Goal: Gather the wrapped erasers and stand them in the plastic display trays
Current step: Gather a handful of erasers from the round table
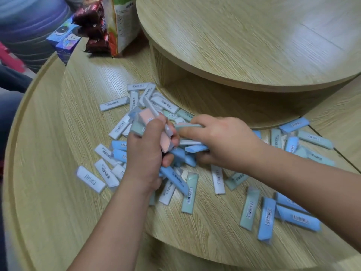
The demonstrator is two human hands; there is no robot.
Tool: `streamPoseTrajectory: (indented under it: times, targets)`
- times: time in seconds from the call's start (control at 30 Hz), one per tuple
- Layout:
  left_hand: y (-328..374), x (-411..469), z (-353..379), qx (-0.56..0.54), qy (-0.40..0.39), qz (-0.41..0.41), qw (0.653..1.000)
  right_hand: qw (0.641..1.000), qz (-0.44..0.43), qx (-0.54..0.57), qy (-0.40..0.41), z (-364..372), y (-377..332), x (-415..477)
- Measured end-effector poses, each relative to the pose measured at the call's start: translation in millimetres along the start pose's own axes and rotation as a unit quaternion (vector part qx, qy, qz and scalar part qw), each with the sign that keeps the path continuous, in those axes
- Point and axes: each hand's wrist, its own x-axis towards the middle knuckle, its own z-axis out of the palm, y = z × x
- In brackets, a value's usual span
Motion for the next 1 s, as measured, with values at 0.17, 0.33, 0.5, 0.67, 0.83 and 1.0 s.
streamPoseTrajectory:
  times: [0.17, 0.33, 0.5, 0.67, 0.83, 1.0]
  targets:
    - [18, 0, -3, 0.045, 0.017, 0.037, 0.998, 0.999, 0.002, 0.034, 0.035, -13, 14, -7]
    - [19, -10, -4, 0.211, 0.048, 0.040, 0.976, 0.992, 0.017, 0.104, 0.066, -27, 22, -21]
    - [-9, -23, 14, 0.253, 0.092, 0.012, 0.963, 0.981, 0.060, 0.161, 0.090, -23, 30, -35]
    - [-22, -39, 44, 0.296, 0.101, 0.031, 0.949, 0.965, 0.088, 0.204, 0.140, -42, 42, -65]
    - [-28, -70, 93, 0.312, 0.083, 0.034, 0.946, 0.931, 0.131, 0.291, 0.178, -57, 49, -125]
    - [-48, -103, 166, 0.310, 0.059, 0.031, 0.948, 0.855, 0.238, 0.412, 0.207, -69, 59, -200]
